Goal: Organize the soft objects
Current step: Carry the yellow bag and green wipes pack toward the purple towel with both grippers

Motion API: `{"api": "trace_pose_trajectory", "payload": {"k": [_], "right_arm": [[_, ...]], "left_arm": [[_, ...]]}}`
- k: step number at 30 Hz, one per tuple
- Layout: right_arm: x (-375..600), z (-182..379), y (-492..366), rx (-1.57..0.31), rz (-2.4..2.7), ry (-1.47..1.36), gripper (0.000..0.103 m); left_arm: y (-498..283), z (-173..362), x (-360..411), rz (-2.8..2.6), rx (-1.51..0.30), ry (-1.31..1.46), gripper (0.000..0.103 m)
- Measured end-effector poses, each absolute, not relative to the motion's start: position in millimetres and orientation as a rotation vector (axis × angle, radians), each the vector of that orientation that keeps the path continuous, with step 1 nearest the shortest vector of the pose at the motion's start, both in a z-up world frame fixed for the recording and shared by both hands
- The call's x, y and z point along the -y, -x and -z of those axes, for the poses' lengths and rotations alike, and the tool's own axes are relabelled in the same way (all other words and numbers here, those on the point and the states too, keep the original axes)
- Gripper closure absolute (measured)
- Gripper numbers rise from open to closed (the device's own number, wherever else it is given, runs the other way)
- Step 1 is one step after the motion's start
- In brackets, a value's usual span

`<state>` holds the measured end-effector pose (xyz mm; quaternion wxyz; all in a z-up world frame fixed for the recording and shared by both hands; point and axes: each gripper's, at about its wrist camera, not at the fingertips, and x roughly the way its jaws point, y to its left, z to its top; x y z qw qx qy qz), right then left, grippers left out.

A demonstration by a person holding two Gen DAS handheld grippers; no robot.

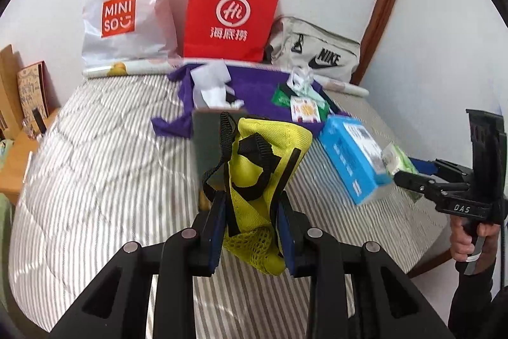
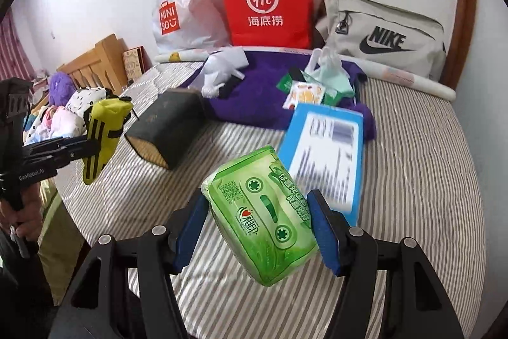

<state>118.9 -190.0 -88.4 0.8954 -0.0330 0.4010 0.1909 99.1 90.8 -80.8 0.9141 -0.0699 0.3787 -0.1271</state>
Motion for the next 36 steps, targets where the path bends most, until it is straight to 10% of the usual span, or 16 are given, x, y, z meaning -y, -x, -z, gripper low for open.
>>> {"api": "trace_pose_trajectory", "payload": {"k": [36], "right_arm": [[173, 52, -295, -0.823, -0.391, 0.114, 0.04]], "left_arm": [[-260, 43, -78, 0.188, -0.787, 0.091, 0.074]]}}
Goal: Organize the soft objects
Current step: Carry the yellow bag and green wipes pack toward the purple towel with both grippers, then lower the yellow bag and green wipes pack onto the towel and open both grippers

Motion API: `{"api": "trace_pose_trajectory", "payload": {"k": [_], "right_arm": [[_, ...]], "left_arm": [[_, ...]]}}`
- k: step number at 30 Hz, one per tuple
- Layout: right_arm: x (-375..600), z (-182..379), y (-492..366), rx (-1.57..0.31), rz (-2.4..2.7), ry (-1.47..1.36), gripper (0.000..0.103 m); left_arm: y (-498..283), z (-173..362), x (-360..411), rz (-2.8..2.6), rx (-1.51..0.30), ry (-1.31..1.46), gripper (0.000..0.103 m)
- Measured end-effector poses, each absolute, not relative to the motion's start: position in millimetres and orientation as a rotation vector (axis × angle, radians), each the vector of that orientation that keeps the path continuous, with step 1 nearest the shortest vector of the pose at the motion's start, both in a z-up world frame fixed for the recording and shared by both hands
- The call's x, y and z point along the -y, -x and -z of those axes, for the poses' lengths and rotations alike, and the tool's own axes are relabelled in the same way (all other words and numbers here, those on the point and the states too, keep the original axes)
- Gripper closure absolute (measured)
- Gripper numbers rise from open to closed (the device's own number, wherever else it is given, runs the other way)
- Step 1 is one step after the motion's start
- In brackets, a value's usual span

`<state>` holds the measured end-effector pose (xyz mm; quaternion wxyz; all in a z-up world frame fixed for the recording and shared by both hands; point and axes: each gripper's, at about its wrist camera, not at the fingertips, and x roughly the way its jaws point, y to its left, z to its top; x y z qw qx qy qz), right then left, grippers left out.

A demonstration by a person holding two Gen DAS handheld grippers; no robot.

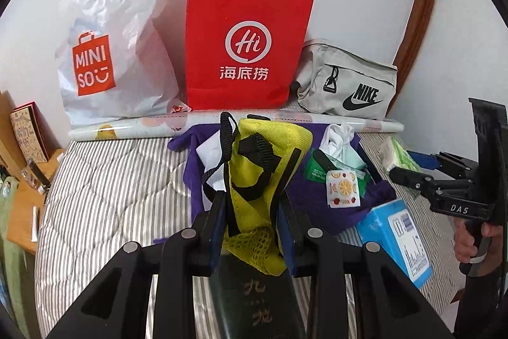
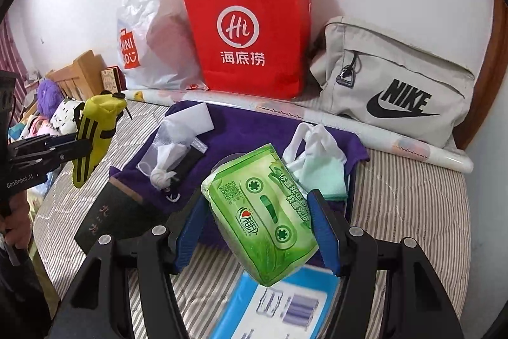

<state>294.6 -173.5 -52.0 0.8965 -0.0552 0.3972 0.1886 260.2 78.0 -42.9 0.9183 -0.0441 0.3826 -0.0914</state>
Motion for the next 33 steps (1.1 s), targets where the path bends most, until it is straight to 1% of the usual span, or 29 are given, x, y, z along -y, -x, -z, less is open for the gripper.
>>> {"api": "trace_pose_trajectory", "payload": {"k": [19, 33], "right_arm": [[167, 94, -363, -0.93, -0.358, 0.137, 0.04], [164, 126, -398, -1.019, -0.348, 0.179, 0.04]], "left_arm": [[-336, 73, -67, 0.21, -0.877, 0.064, 0.074], [-381, 118, -53, 0.247, -1.041, 0.053, 0.073]]}}
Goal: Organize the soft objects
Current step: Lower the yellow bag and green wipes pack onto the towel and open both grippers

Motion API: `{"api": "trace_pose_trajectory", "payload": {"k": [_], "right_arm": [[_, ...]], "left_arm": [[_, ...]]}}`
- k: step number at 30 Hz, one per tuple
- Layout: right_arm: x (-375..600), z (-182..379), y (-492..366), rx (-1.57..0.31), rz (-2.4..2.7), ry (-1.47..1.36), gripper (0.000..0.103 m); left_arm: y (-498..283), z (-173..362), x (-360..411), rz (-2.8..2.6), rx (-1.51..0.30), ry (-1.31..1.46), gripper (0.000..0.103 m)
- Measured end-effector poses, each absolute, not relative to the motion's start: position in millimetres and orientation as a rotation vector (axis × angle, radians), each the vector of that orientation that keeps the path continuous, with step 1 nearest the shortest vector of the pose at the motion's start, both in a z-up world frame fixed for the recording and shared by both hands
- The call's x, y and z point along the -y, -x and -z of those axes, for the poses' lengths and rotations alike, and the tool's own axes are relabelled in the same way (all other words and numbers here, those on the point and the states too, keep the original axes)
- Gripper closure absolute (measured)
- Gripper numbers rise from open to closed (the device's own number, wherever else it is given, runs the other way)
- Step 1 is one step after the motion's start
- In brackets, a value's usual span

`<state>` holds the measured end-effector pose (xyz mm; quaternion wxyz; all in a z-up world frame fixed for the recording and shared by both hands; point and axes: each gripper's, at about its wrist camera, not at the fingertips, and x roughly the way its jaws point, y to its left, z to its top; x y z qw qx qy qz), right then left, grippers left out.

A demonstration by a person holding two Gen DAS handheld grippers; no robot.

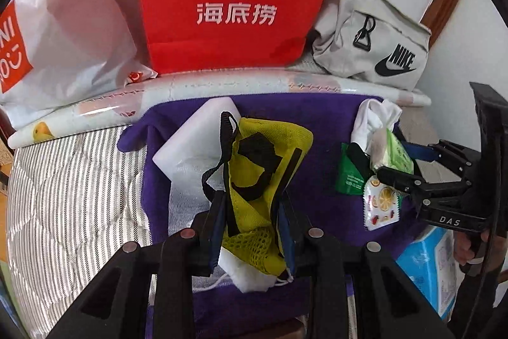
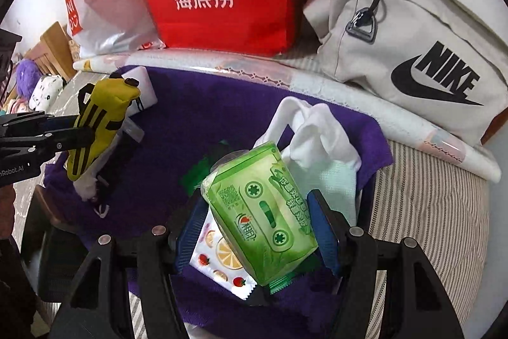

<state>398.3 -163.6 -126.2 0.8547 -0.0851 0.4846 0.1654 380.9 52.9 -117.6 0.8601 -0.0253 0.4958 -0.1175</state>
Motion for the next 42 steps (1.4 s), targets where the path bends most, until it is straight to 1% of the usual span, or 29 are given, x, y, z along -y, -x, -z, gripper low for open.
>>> {"api": "trace_pose_trajectory", "payload": {"k": [14, 16, 18, 21, 22, 23, 25, 30, 32, 34, 36, 38, 42], "right_arm": [[163, 132, -406, -1.029, -0.354, 0.185, 0.04], [161, 132, -406, -1.028, -0.36, 0.184, 0.039], [161, 131, -405, -1.021, -0.365, 0.189, 0.039], [163, 130, -403, -1.017, -0.369, 0.192, 0.037], [163, 130, -403, -1.018, -0.367, 0.194, 0.034], [163, 129, -403, -1.021, -0.359, 0.19, 0.032], [163, 127, -401, -1.022, -0.362, 0.18, 0.029], [161, 119, -393, -1.016, -0.352, 0.184, 0.029], [160, 115, -389, -1.009, -0.351, 0.187, 0.027], [158, 112, -385, -1.013, -0.356, 0.188, 0.025], [159, 111, -381, -1.027, -0.37, 0.171, 0.025], [160, 110, -379, -1.044, -0.376, 0.146, 0.025], [162, 106, -373, -1.041, -0.372, 0.133, 0.025]], "left_arm": [[-393, 127, -48, 0.249, -1.07, 0.043, 0.071], [-394, 128, -48, 0.245, -1.078, 0.05, 0.066], [-395, 128, -49, 0.245, -1.08, 0.059, 0.066], [-395, 127, -51, 0.253, -1.081, 0.074, 0.06], [-395, 126, -52, 0.257, -1.082, 0.085, 0.055], [-395, 125, -53, 0.264, -1.079, 0.093, 0.053], [-393, 121, -54, 0.294, -1.066, 0.126, 0.044], [-386, 114, -51, 0.278, -1.059, 0.087, 0.042], [-382, 111, -48, 0.28, -1.054, 0.068, 0.039], [-378, 108, -45, 0.283, -1.047, 0.055, 0.03], [-373, 105, -46, 0.285, -1.043, 0.065, 0.03], [-368, 100, -47, 0.299, -1.035, 0.074, 0.026], [-359, 92, -46, 0.276, -1.02, 0.043, 0.026]]}}
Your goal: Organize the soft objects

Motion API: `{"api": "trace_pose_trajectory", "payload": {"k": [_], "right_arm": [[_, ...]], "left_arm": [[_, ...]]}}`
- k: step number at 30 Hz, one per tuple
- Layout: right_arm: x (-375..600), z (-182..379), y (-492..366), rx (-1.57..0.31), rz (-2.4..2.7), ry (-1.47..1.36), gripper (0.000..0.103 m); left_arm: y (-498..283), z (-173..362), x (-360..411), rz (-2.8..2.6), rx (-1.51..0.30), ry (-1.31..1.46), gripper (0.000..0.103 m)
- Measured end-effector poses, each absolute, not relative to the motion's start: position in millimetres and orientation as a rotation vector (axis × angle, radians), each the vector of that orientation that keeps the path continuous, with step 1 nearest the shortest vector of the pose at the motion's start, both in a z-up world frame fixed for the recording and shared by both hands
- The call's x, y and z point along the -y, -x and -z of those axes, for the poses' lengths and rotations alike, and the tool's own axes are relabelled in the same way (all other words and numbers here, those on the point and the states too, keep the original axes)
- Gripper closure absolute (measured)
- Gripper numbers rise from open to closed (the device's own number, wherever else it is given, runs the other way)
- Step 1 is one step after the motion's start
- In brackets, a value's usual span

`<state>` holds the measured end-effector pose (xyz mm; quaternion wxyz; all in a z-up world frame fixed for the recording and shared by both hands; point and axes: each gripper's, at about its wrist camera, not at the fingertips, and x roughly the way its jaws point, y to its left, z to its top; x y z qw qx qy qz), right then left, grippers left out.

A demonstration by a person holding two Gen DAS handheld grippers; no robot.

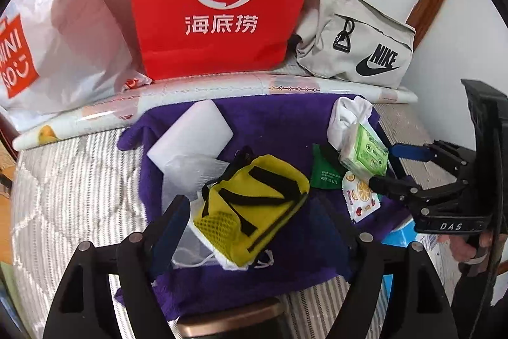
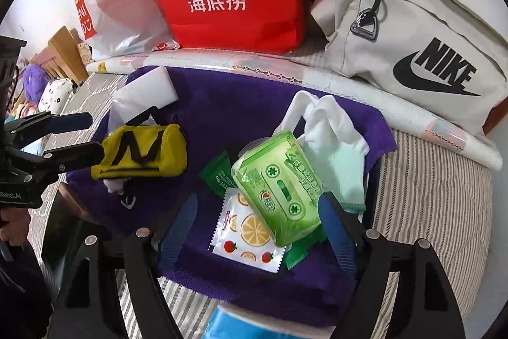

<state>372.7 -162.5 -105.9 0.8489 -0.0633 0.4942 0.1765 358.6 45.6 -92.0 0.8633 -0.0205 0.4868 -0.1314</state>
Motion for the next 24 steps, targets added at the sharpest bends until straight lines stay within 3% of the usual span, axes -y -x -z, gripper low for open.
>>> {"api": "trace_pose_trajectory", "payload": {"k": [13, 24], "right_arm": [[176, 71, -324, -0.984, -0.31, 0.104, 0.025], [182, 30, -231, -0.872, -0.265, 0.09, 0.025]], "left_arm": [[-308, 66, -53, 0.2, -0.989, 0.041, 0.026], [-229, 28, -42, 0.128, -0.9, 0.013, 0.026]]}}
